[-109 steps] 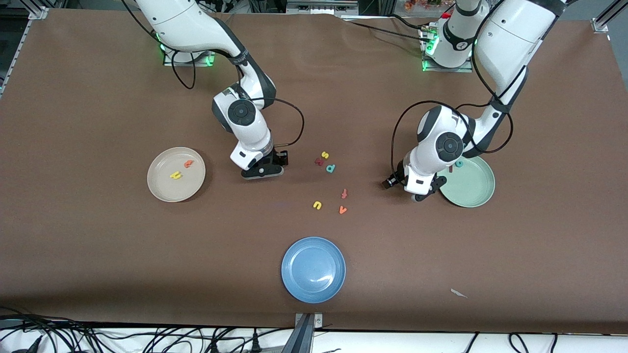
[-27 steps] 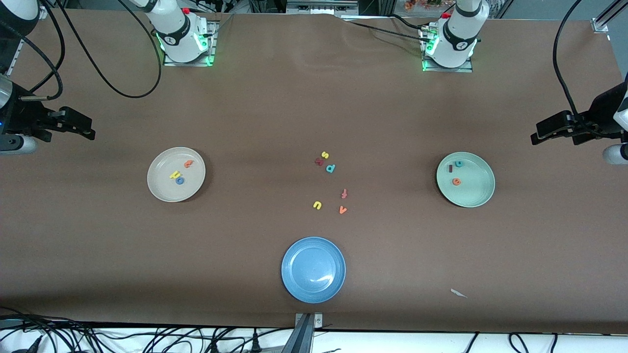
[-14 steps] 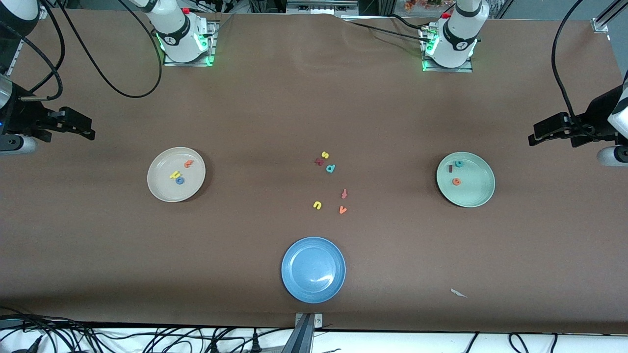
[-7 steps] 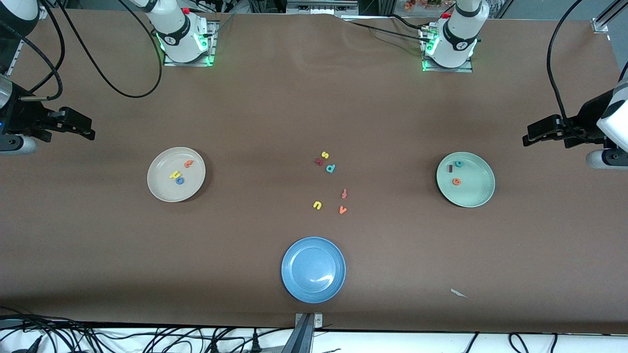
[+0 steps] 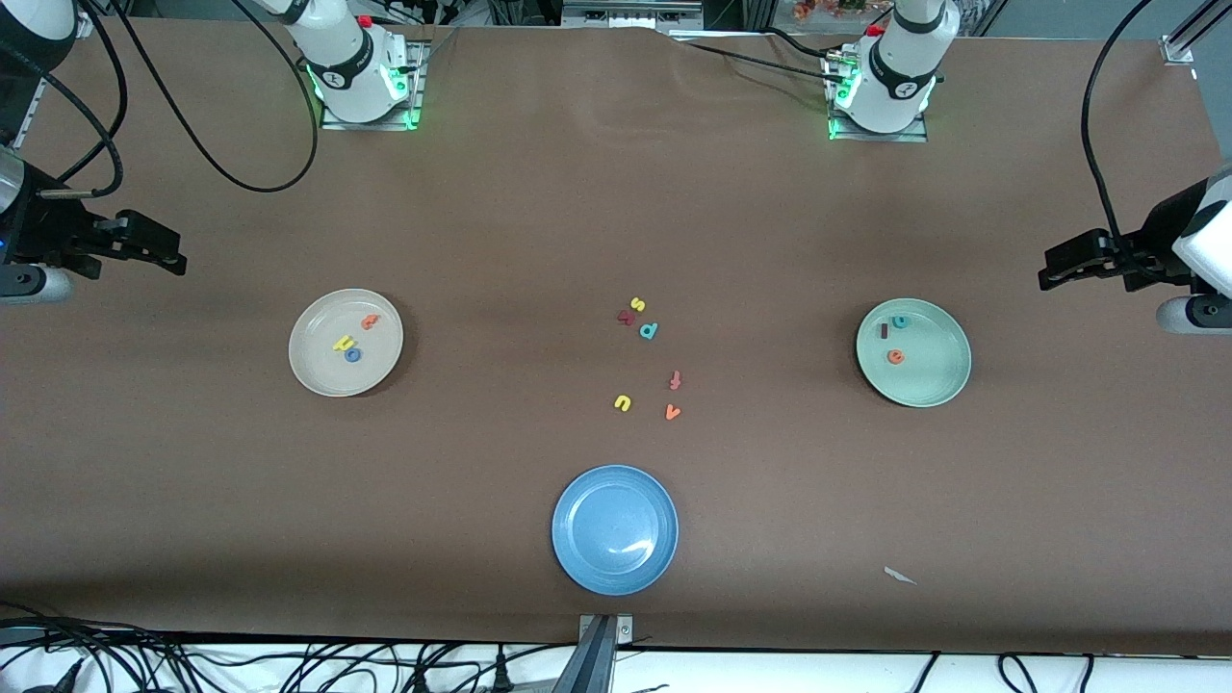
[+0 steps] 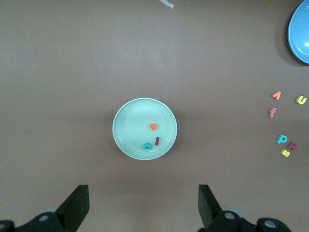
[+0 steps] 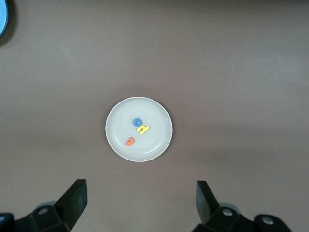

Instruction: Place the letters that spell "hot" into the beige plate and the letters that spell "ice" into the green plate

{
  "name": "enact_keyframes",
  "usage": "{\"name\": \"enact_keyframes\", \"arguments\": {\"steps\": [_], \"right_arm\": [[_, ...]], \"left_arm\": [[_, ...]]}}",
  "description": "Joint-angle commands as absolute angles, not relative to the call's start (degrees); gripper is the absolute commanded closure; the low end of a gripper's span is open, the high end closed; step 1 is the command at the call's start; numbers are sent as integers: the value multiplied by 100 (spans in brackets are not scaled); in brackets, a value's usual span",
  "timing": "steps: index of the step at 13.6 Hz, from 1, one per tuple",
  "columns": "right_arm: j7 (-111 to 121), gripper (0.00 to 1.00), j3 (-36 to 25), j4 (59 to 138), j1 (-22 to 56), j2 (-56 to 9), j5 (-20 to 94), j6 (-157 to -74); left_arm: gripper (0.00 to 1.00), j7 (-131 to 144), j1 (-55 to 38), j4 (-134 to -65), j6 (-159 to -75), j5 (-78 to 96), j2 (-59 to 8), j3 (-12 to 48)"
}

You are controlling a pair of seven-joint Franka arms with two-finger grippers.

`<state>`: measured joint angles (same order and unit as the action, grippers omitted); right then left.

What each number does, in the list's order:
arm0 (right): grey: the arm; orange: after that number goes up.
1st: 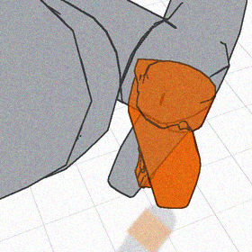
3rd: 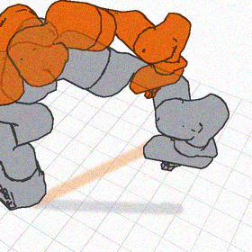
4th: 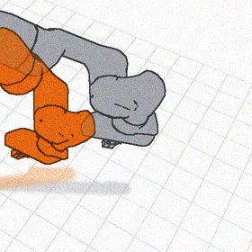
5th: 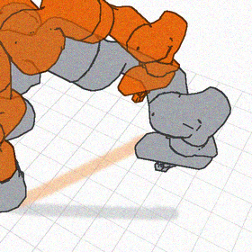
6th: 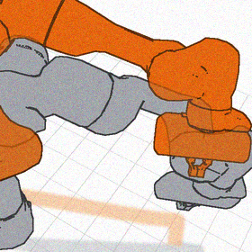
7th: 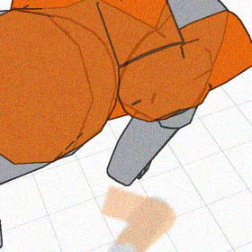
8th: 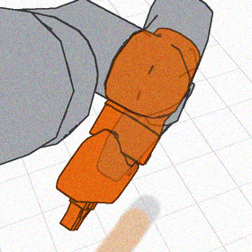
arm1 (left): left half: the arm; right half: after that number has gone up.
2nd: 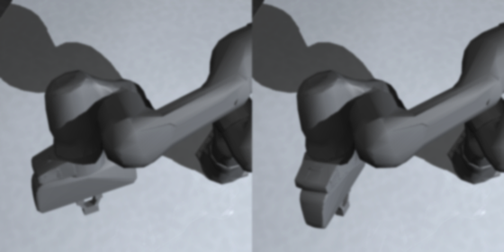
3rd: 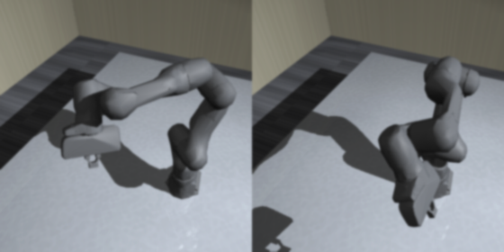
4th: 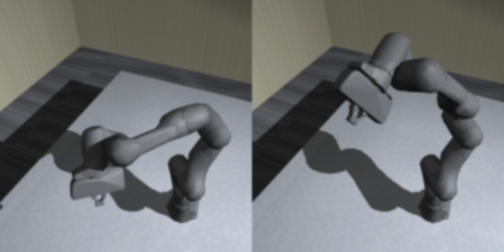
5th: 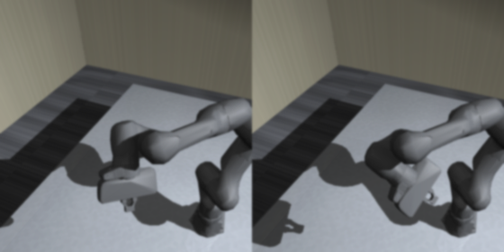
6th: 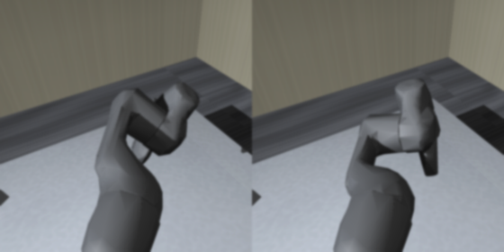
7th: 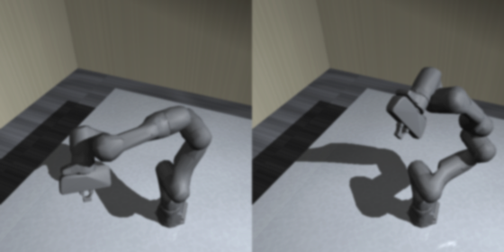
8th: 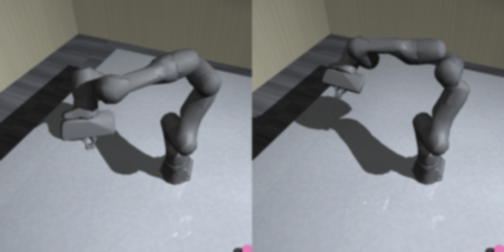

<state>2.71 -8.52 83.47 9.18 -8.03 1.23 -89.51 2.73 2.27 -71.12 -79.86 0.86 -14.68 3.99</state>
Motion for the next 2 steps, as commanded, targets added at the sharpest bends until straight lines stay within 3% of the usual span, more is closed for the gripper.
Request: {"name": "enact_keyframes", "arguments": {"steps": [1, 2], "right_arm": [[255, 0, -852, 8191, 888, -879, 97, -8886], [246, 0, -853, 8200, 896, -879, 97, -8886]], "left_arm": [[0, 105, 237, -7207, -8042, -62, -1345, 413], [0, 175, 237, -7207, -8025, -62, -1345, 413]]}}
